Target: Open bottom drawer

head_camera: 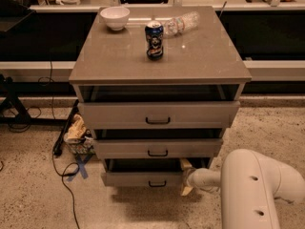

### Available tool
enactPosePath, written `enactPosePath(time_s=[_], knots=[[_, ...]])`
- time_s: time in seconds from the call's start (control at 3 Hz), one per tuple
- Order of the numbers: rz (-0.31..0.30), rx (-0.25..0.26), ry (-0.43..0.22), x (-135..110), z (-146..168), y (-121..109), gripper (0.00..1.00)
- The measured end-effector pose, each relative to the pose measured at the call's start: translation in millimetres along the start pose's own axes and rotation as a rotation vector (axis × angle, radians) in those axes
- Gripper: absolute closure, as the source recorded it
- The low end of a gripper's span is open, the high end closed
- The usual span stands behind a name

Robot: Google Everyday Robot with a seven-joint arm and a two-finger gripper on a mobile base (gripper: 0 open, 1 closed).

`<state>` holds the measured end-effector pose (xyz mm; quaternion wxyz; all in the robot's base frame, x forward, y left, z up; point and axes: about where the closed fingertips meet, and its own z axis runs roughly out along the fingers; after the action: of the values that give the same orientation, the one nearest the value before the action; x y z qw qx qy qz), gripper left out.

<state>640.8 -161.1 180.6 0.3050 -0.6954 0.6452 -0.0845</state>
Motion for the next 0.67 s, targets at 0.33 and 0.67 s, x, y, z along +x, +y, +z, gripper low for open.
enactPosePath(time_s=[0.33,0.67], knots=[[0.044,0.042,0.024,7.1,-15.7,-15.1,0.00],[0.103,0.035,0.063,16.2,-18.9,-20.8,0.00]])
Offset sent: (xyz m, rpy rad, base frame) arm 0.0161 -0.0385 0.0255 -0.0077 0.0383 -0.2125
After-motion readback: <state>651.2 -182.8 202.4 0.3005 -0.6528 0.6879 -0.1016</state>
